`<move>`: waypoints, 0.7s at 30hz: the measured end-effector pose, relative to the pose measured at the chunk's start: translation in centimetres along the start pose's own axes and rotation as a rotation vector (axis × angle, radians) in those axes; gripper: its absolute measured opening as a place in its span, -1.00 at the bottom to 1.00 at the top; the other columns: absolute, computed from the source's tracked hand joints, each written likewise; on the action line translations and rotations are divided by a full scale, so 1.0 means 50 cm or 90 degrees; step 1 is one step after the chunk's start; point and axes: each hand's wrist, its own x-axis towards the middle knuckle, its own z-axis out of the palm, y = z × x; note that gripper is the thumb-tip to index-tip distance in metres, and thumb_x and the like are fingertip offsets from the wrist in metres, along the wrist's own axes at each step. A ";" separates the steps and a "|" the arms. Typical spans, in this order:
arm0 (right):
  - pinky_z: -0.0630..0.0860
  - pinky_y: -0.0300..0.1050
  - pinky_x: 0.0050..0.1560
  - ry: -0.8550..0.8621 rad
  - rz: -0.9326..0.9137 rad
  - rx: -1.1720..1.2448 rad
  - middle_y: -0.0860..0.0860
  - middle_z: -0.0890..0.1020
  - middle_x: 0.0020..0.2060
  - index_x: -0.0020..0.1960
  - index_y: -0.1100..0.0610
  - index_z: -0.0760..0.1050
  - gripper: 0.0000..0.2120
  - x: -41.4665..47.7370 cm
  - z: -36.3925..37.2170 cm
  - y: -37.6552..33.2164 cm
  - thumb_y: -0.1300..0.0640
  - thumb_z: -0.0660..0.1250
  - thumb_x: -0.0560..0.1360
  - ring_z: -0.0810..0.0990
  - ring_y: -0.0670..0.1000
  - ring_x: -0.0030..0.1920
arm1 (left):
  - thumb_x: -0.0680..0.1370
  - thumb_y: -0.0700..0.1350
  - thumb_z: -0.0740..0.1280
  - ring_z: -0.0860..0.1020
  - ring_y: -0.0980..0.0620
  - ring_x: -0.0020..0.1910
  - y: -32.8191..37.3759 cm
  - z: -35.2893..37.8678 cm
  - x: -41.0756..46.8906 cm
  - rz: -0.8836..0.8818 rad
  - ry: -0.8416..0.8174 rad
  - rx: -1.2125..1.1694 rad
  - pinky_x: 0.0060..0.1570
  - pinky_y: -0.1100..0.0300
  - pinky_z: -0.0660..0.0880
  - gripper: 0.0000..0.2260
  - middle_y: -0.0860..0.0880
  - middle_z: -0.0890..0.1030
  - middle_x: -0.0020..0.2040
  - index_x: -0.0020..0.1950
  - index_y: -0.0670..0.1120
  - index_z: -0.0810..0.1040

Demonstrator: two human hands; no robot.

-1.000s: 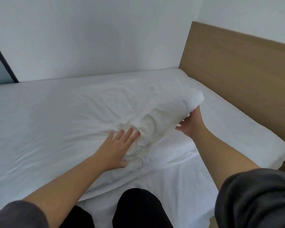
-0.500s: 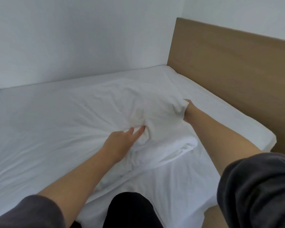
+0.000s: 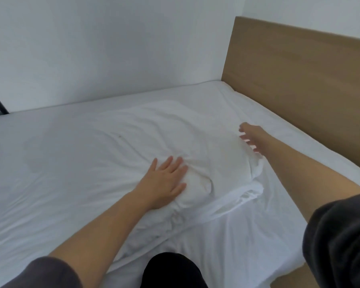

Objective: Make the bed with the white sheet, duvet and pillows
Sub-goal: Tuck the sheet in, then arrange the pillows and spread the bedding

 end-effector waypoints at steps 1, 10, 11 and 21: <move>0.37 0.02 0.31 -0.025 -0.042 -0.093 0.09 0.47 0.34 0.38 0.12 0.40 -0.54 0.007 0.027 -0.028 -0.11 0.17 0.58 0.48 0.15 0.25 | 0.40 0.29 -0.35 -0.09 0.02 0.57 -0.008 -0.001 -0.001 -0.018 0.004 0.000 0.50 -0.11 -0.13 -0.22 0.06 -0.08 0.60 0.59 0.08 0.01; -0.25 0.45 0.41 -0.027 -0.325 -0.652 0.00 -0.26 0.57 0.55 -0.24 -0.24 -0.37 0.011 0.283 0.045 -0.38 -0.17 0.56 -0.25 0.24 0.55 | 0.43 0.29 -0.39 -0.17 0.03 0.57 -0.115 0.049 -0.028 -0.157 0.008 0.030 0.49 -0.16 -0.17 -0.28 0.04 -0.17 0.60 0.58 0.15 -0.10; -0.25 0.45 0.41 -0.029 -0.282 -0.644 -0.01 -0.27 0.57 0.55 -0.25 -0.28 -0.36 0.023 0.279 0.077 -0.40 -0.20 0.54 -0.25 0.23 0.55 | 0.44 0.28 -0.39 -0.18 0.03 0.57 -0.121 0.058 -0.037 -0.156 0.004 0.046 0.49 -0.16 -0.20 -0.29 0.05 -0.17 0.59 0.58 0.15 -0.10; -0.29 0.43 0.41 0.051 -0.387 -0.577 0.01 -0.25 0.57 0.58 -0.14 -0.24 -0.36 0.059 0.344 -0.034 -0.31 -0.11 0.60 -0.30 0.20 0.55 | 0.54 0.23 -0.16 0.08 -0.13 0.55 -0.258 0.042 -0.002 -0.246 0.093 0.109 0.42 -0.31 0.01 -0.37 -0.06 0.14 0.58 0.56 0.03 0.18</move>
